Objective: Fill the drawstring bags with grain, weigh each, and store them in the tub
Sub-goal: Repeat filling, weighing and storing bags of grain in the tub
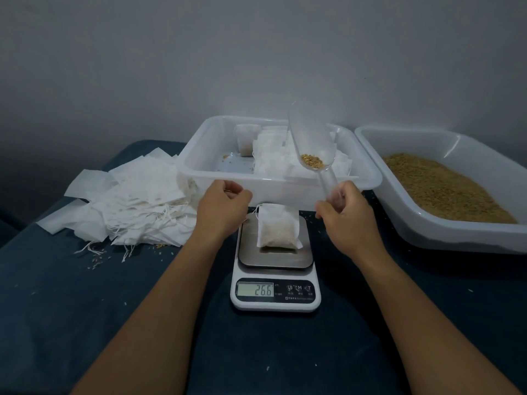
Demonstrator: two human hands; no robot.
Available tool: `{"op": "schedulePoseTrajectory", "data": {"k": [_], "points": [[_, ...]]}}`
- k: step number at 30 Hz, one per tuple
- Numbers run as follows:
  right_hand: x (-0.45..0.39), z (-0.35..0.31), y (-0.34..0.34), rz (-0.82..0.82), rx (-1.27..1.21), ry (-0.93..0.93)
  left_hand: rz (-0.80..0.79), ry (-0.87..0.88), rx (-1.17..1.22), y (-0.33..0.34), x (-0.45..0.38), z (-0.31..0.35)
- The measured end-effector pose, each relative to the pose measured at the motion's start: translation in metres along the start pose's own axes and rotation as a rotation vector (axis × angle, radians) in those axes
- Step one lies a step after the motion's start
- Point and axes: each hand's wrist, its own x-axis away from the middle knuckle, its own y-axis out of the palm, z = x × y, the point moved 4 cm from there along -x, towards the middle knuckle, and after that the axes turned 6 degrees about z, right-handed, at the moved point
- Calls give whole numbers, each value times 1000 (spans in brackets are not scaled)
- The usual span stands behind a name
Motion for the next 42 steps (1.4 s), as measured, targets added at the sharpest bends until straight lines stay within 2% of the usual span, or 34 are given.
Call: {"op": "schedulePoseTrajectory", "data": {"k": [4,16,25,28,31,33,36,38,42], "points": [[0,3,3,-25,66,-5,-64,97,-153,4,5,2],[2,3,10,-45,102,-49,-135,145,-227,4,11,6],[-1,-17,-15,53,-26,-113,-153,144,-209,6,11,5],[-19,-23,-44,157,-3,-127,-164,140,-199,6,11,6],[-51,-23,-89,305,180,-146,-206,139,-198,8,14,7],[-74,-13,-119,315,374,-86,-220,144,-191,10,17,9],[-105,13,-153,208,666,12,-229,150,-156,10,21,12],[-122,39,-164,102,840,140,-244,166,-118,11,23,15],[-132,77,-160,-133,1007,274,-303,147,49,12,25,23]]}}
